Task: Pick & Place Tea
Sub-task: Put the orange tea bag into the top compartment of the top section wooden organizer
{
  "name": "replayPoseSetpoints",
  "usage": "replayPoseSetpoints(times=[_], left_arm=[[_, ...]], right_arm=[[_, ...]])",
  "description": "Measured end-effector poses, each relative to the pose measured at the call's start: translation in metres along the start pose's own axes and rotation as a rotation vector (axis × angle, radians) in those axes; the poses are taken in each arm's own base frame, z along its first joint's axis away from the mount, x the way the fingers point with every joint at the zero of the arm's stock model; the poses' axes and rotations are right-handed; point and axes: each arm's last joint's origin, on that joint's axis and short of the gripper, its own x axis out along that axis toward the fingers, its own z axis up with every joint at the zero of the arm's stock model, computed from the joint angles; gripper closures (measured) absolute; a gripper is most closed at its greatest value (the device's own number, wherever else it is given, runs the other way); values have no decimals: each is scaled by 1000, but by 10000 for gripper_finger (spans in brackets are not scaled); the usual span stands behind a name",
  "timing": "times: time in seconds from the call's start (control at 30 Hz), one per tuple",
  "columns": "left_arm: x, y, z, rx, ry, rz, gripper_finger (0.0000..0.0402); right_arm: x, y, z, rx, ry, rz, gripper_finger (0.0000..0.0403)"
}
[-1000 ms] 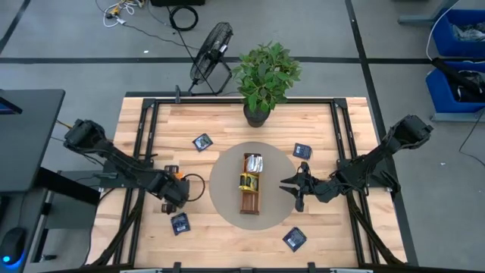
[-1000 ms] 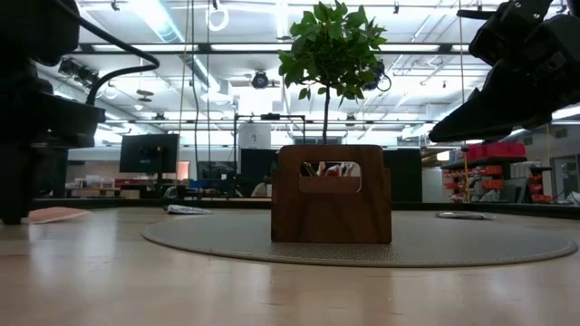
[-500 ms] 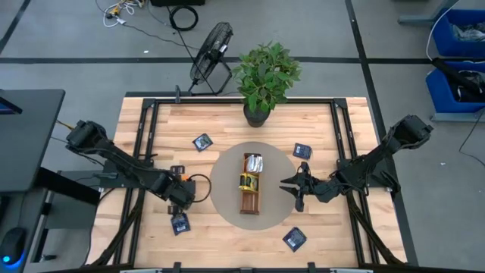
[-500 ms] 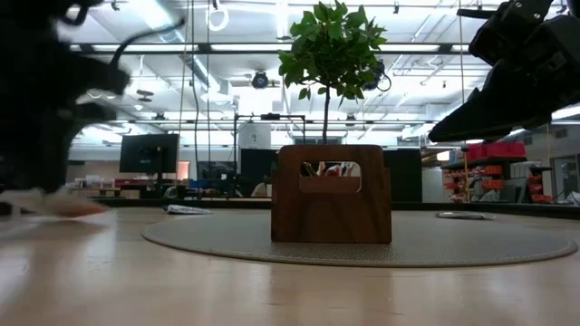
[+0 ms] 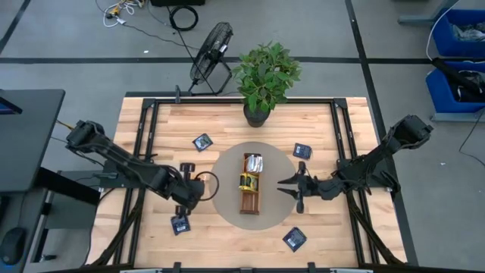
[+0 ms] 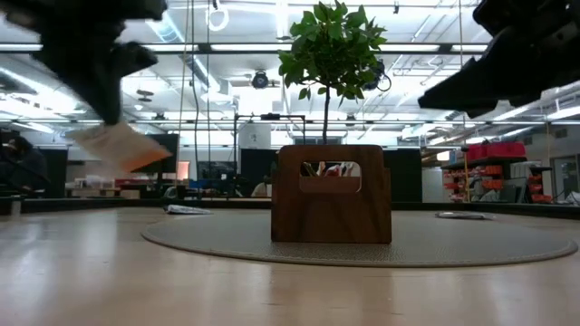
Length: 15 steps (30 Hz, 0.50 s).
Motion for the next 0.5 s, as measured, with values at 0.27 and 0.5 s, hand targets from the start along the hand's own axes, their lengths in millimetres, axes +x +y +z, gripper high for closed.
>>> replayPoseSetpoints(times=[0.27,0.5], left_arm=[[-17,11,32,51,-163,-15,401],[-34,18,57,103,-310,-34,401]], right_arm=[[4,-3,7,-50,-43,56,289],[6,-7,15,-153,-110,46,289]])
